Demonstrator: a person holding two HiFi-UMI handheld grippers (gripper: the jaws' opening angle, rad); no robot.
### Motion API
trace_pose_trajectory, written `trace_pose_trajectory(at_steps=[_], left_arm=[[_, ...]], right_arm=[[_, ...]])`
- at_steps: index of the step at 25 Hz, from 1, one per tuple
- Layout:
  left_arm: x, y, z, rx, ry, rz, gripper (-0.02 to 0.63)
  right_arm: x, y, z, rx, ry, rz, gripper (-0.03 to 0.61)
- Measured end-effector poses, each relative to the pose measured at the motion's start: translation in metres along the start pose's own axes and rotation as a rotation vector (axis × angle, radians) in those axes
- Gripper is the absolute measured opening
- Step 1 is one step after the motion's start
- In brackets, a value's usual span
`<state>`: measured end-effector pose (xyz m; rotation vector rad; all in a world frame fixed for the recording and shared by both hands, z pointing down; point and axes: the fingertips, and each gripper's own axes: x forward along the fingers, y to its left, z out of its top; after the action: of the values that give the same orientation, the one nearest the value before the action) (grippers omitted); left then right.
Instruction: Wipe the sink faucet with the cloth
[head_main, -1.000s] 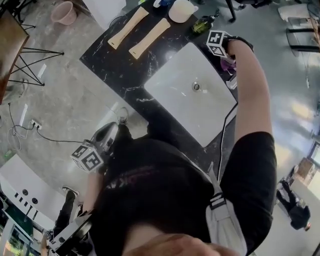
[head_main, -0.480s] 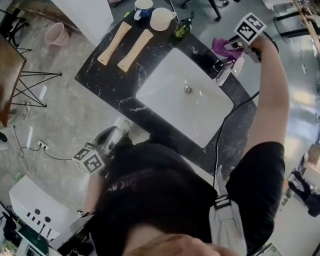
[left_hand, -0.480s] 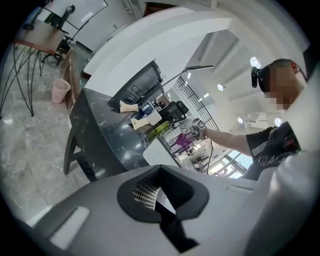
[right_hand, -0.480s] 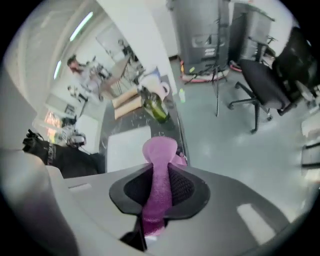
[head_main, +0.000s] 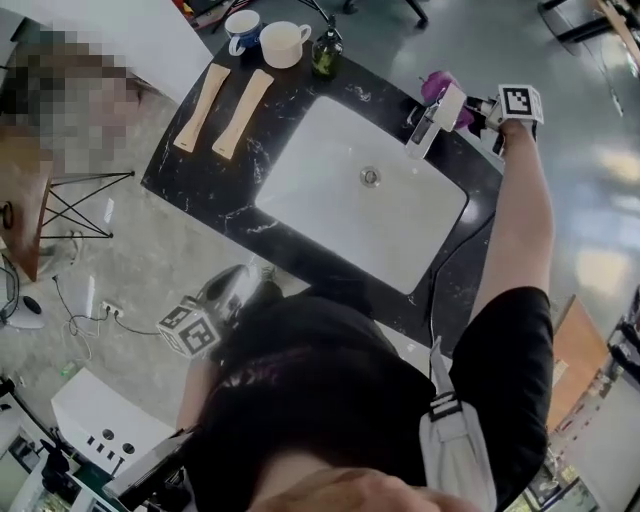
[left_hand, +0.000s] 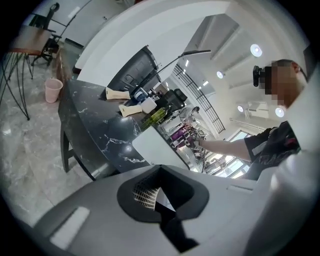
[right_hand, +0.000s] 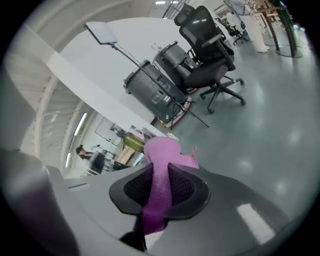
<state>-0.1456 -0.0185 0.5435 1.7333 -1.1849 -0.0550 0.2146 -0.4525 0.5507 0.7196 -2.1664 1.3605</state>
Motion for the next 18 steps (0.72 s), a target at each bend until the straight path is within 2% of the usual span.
trace_pose_trajectory(at_steps=[2, 5, 9, 12, 16, 18], left_arm=[[0.005, -0.005, -0.006, 0.011, 0.022, 0.012, -0.007], [0.009, -0.010, -0.015, 0.020, 0.036, 0.024, -0.006], [0.010, -0.015, -0.018, 0.031, 0.036, 0.020, -0.008], [0.006, -0.017, -0.016, 0.046, 0.023, 0.001, -0.008], [0.000, -0.015, -0.004, 0.064, -0.016, -0.047, -0.008], [0.000, -0.017, 0.002, 0.079, -0.022, -0.087, -0.008]], right_arm=[[0.023, -0.019, -0.022, 0.011, 0.067, -0.033, 0.075], [0.049, -0.041, -0.043, -0.095, 0.191, -0.122, 0.074], [0.050, -0.036, -0.046, -0.139, 0.205, -0.155, 0.074], [0.038, -0.031, -0.042, -0.125, 0.118, -0.141, 0.074], [-0.010, 0.013, -0.018, -0.151, -0.137, -0.123, 0.074], [-0.037, 0.038, -0.020, -0.163, -0.258, -0.128, 0.074]])
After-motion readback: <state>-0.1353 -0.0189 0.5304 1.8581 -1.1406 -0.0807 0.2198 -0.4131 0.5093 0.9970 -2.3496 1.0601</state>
